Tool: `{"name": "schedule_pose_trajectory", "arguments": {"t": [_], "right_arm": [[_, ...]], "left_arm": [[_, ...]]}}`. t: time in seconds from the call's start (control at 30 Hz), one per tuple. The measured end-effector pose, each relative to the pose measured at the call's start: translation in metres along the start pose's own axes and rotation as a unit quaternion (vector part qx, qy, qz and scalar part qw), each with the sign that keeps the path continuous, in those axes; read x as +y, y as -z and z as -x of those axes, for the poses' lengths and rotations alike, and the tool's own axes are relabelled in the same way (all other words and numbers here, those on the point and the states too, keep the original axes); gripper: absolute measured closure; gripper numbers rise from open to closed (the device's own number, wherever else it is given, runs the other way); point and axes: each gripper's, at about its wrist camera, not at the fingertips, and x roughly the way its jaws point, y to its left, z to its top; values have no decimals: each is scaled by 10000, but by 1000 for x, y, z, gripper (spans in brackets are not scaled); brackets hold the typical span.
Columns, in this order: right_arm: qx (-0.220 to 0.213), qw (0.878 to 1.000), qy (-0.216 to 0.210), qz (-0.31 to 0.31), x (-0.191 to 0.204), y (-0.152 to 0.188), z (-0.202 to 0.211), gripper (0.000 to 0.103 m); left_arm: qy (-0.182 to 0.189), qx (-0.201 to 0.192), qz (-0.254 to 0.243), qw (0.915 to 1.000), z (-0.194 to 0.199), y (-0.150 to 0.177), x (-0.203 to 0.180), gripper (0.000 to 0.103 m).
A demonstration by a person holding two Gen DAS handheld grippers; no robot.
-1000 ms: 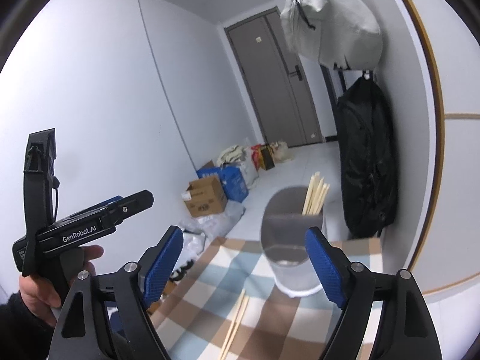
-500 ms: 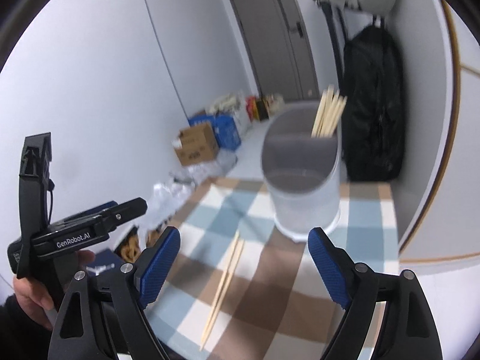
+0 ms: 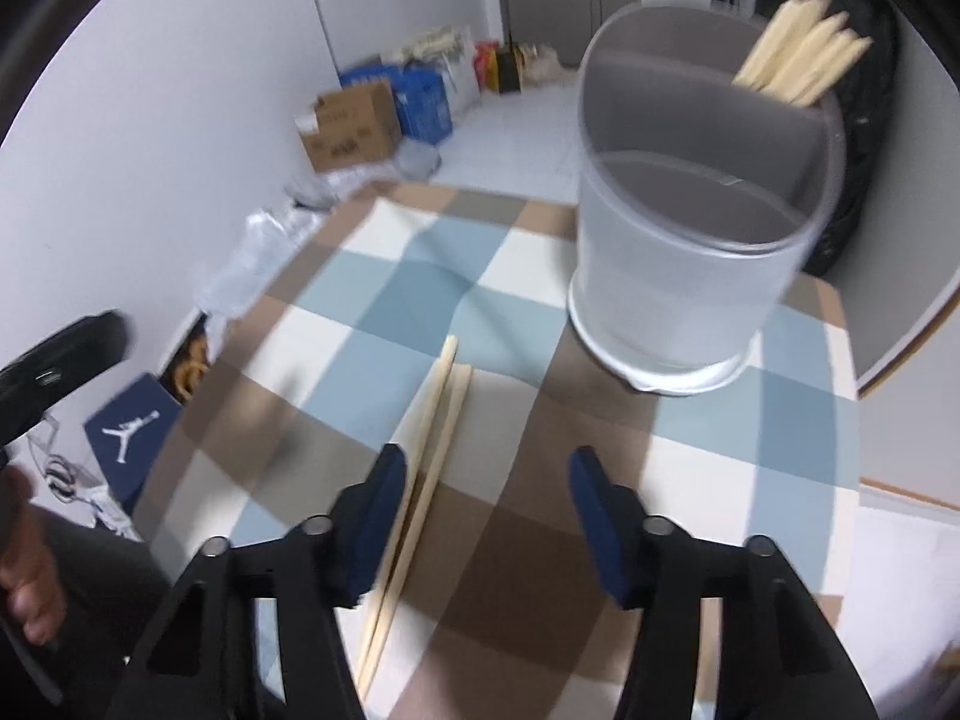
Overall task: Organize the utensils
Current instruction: 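Lower both grippers toward the last chopsticks lying on the rug, then grasp a chopstick with the right gripper while the left gripper approaches another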
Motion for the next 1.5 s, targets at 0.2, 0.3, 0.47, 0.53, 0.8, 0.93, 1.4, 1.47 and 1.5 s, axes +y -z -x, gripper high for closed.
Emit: {"name": "schedule_pose_trajectory", "arguments": {"t": [0.2, 0.3, 0.47, 0.53, 0.8, 0.93, 1.4, 1.47, 1.5], "right_arm": [[192, 9996, 187, -67, 5, -10, -27, 70], [243, 9994, 243, -48, 6, -13, -31, 77], [346, 9988, 334, 25, 11, -20, -41, 77], [394, 9984, 408, 64, 13, -22, -44, 77], [542, 9964, 600, 258, 24, -30, -54, 77], [562, 9961, 607, 289, 26, -34, -57, 86], [-433, 9988, 145, -153, 16, -42, -1, 98], [-678, 9975, 70, -204, 12, -43, 13, 98], [-822, 9963, 65, -223, 10, -44, 23, 98]], "left_arm": [[56, 45, 63, 10000, -1, -3, 9, 12], [153, 80, 151, 9997, 0, -5, 13, 12], [257, 97, 245, 9993, 2, -8, 19, 12], [300, 130, 310, 9990, 0, -10, 21, 12], [291, 93, 389, 9988, 2, -10, 29, 12], [277, 132, 484, 9984, -1, -10, 33, 12], [176, 218, 330, 9991, -8, -7, 28, 12], [129, 222, 281, 9993, -10, -7, 27, 12], [103, 232, 258, 9993, -11, -7, 27, 12]]}}
